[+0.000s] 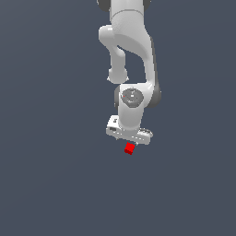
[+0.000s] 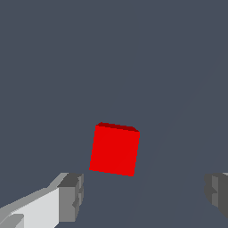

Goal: Pick up the red cube and move it to a goal position.

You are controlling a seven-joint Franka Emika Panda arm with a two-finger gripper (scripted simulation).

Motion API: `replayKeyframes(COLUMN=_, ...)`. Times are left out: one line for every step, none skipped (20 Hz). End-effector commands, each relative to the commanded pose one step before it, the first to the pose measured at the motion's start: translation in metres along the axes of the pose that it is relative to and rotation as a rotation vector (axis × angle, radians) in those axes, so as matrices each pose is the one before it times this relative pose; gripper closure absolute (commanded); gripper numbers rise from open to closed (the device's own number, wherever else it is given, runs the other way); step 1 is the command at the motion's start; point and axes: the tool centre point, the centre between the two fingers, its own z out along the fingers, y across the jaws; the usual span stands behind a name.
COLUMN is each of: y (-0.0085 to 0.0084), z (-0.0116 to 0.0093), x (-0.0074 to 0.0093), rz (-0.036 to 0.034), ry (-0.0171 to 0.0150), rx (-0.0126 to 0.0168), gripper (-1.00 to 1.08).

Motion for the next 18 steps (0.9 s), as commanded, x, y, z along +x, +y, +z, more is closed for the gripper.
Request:
replayKeyframes(y=-0.00605, z=0.01665, x=0.00322, rz=0.04574, ry=0.00188, rx=-0.00152, gripper=-0.92)
replayKeyframes(y=-0.00213, z=0.00569, x=0.0011, rz=0.0152, ry=0.00027, rx=-0.00046, gripper=-0.92)
replayKeyframes(y=-0.00196, z=0.00524, x=0.00105, rz=0.01404, ry=0.00024, rx=-0.00041, gripper=-0.92)
replayKeyframes(y=-0.00179, z=0.00477, x=0.00098, rz=0.01283, ry=0.0002, rx=-0.00035, gripper=-0.92)
replayKeyframes(y=-0.00163, z=0.0043, x=0.00091, rz=0.01158, ry=0.00017, rx=-0.0003, gripper=-0.92)
replayKeyframes(y=-0.00145, z=0.00382, x=0.00084, rz=0.01033, ry=0.00014, rx=-0.00024, gripper=-0.92)
replayKeyframes(y=-0.00128, z=0.00333, x=0.00077, rz=0.00905, ry=0.0001, rx=-0.00019, gripper=-0.92)
replayKeyframes(y=-0.0011, z=0.00284, x=0.00069, rz=0.00776, ry=0.00007, rx=-0.00014, gripper=-0.92)
replayKeyframes(y=-0.00092, z=0.00236, x=0.00061, rz=0.00651, ry=0.00004, rx=-0.0001, gripper=-0.92)
replayKeyframes(y=-0.00075, z=0.0019, x=0.00052, rz=0.00528, ry=0.00002, rx=-0.00007, gripper=-0.92)
replayKeyframes(y=-0.00058, z=0.00145, x=0.00041, rz=0.00406, ry=0.00001, rx=-0.00004, gripper=-0.92)
replayKeyframes(y=-0.0004, z=0.00102, x=0.00031, rz=0.00289, ry=0.0, rx=-0.00002, gripper=-0.92)
replayKeyframes(y=-0.00025, z=0.0006, x=0.00018, rz=0.00169, ry=0.0, rx=-0.00001, gripper=-0.92)
replayKeyframes(y=-0.00012, z=0.0002, x=0.00004, rz=0.00049, ry=0.0, rx=0.0, gripper=-0.92)
replayKeyframes(y=0.0, z=0.0, x=0.0, rz=0.0, ry=0.0, rx=0.0, gripper=1.08)
replayKeyframes(y=0.0, z=0.0, x=0.0, rz=0.0, ry=0.0, rx=0.0, gripper=1.08)
replayKeyframes(y=0.0, z=0.0, x=0.0, rz=0.0, ry=0.0, rx=0.0, gripper=1.08)
replayKeyframes(y=0.0, z=0.0, x=0.0, rz=0.0, ry=0.0, rx=0.0, gripper=1.08)
